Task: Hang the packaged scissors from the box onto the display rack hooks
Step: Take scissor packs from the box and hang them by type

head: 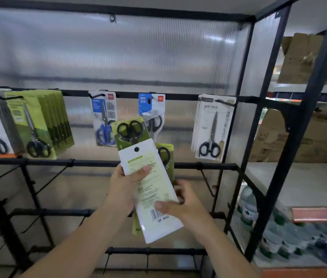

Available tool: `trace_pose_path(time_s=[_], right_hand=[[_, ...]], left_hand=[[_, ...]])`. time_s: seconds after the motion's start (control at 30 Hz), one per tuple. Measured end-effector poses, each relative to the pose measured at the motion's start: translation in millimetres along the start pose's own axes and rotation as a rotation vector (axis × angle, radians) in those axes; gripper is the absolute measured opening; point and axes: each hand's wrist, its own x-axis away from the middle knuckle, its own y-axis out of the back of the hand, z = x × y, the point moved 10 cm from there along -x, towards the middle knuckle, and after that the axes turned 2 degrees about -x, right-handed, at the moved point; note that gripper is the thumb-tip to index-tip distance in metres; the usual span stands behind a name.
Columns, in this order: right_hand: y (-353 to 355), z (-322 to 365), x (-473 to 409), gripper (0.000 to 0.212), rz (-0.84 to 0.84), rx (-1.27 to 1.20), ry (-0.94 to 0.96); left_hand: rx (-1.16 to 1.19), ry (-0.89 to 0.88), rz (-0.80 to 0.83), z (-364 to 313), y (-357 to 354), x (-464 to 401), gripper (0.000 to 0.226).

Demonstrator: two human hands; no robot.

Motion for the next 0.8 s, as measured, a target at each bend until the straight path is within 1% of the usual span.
trace_pose_path(time_s=[0.13, 0.27, 0.33, 0.4, 0.43, 0.53, 0.6, 0.67, 0.73, 0.8], right_hand=[[5.0, 11.7, -6.0, 0.030, -0.138, -0.165, 0.160], [6.5, 21.3, -7.8, 0.005, -0.187, -0.188, 0.266], [7.5, 24.0, -8.9, 0.007, -0.220, -0.156, 0.302], [7.4, 25.3, -10.2, 0.009, -0.247, -0.109, 0.309], [7.7, 24.7, -11.0, 0.010, -0.260, -0.084, 0.307], [7.3, 21.4, -13.1, 0.009, -0.289, -0.010, 0.287], [6.4, 21.0, -12.2, 0.009, -0.309, 0.002, 0.277], [12.1, 23.0, -8.7, 0.012, -0.368, -0.075, 0.291], [23.5, 27.3, -2.1, 0.012, -0.434, -0.248, 0.321], [36.5, 37.7, 7.4, 0.013, -0.493, -0.325, 0.395]], left_hand=[[0.063, 0.041, 0.048, 3.1, -3.1, 2.9, 0.035], [0.054, 0.133, 0.111, 13.4, -7.3, 9.3, 0.054], [0.057, 0.160, 0.132, 17.8, -8.9, 11.8, 0.055], [0.068, 0.133, 0.131, 16.5, -6.5, 12.7, 0.044], [0.067, 0.127, 0.122, 15.7, -4.1, 13.3, 0.042], [0.054, 0.110, 0.124, 11.3, -0.2, 14.8, 0.046], [0.071, 0.108, 0.098, 10.5, 3.7, 14.3, 0.043], [0.106, 0.136, 0.021, 14.2, 12.4, 12.9, 0.036], [0.122, 0.153, -0.053, 16.7, 23.2, 12.0, 0.029], [0.105, 0.133, -0.095, 13.1, 34.0, 10.4, 0.022]])
